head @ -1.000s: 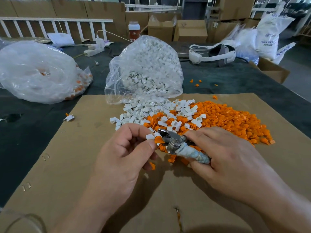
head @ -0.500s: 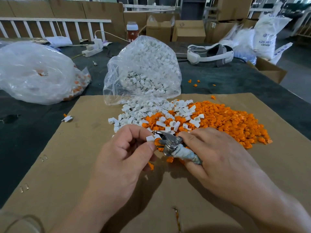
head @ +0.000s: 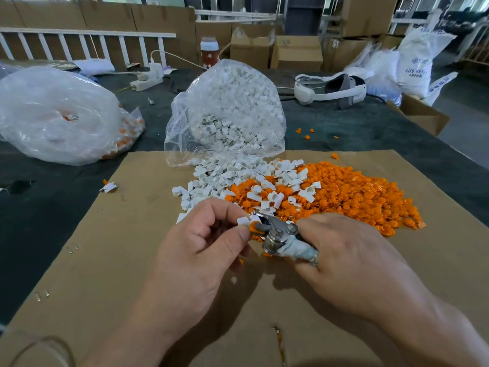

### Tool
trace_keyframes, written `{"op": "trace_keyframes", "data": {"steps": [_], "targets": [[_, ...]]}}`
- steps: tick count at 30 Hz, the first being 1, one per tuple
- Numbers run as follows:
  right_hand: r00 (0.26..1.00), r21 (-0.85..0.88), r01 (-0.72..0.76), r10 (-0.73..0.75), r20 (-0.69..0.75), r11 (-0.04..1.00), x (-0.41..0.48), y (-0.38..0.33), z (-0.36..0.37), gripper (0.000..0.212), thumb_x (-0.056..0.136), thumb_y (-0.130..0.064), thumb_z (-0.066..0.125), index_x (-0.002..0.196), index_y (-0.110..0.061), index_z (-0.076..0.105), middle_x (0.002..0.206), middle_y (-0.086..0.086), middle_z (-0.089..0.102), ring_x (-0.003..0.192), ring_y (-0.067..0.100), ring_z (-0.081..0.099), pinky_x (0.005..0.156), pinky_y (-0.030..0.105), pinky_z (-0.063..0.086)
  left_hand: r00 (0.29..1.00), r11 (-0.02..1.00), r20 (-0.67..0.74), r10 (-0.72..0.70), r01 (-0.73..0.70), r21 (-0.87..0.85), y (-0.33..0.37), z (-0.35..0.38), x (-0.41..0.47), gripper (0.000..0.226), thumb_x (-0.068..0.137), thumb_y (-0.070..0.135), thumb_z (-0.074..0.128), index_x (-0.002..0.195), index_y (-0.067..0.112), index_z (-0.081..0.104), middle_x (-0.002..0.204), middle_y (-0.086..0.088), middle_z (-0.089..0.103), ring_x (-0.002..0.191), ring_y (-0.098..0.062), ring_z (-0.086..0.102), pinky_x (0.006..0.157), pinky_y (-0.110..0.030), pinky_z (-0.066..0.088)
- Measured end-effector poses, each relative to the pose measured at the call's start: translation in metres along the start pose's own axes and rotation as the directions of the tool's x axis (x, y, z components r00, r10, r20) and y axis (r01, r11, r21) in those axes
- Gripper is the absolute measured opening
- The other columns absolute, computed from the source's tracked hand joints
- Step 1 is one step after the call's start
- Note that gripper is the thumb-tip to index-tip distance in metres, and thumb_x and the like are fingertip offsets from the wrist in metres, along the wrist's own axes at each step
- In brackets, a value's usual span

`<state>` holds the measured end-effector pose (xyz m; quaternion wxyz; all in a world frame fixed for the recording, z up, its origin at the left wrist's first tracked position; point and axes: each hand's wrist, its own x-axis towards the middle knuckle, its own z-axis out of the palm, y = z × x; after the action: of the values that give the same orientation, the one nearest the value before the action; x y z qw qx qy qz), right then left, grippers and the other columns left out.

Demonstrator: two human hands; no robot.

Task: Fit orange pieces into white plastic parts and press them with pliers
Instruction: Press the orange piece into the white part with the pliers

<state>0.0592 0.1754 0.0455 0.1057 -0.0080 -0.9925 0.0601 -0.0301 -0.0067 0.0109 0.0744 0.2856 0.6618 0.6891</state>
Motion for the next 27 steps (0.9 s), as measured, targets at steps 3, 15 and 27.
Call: {"op": "trace_keyframes", "data": {"steps": [3,15,27], "targets": [[0.999,0.011,0.001,-0.001,-0.044,1.000,0.000,-0.001,-0.001,0.021,0.076,-0.048,0.034,0.065,-0.030,0.036,0.059,-0.014,0.039,0.054,0.011,0.039,0.048,0.014,0.019,1.000,1.000,0.003,0.009,-0.009,-0.015,0.001,0.000,-0.001,0.018,0.074,0.045,0.066,0.085,0.031,0.069,0.065,-0.004,0.066,0.060,-0.016,0.060,0.057,-0.023,0.049],[0.992,-0.036,-0.032,0.027,-0.122,0.999,-0.002,-0.002,0.006,0.031,0.072,-0.030,0.067,0.063,-0.027,0.038,0.055,-0.011,0.041,0.048,0.013,0.037,0.043,0.017,0.016,1.000,1.000,-0.027,-0.009,0.008,-0.027,0.009,0.004,-0.002,0.007,0.083,0.023,0.064,0.083,0.029,0.068,0.062,-0.006,0.065,0.057,-0.018,0.061,0.056,-0.024,0.051],[0.983,-0.215,-0.168,0.179,0.031,0.962,0.015,0.017,0.015,0.069,0.071,-0.081,0.033,0.110,-0.029,0.057,0.093,-0.007,0.053,0.090,0.018,0.042,0.079,0.037,0.036,0.927,0.939,-0.165,-0.336,0.343,0.011,0.002,0.007,0.003,0.015,0.087,0.007,0.064,0.076,0.017,0.066,0.056,-0.005,0.062,0.047,-0.009,0.057,0.046,-0.018,0.048]]}}
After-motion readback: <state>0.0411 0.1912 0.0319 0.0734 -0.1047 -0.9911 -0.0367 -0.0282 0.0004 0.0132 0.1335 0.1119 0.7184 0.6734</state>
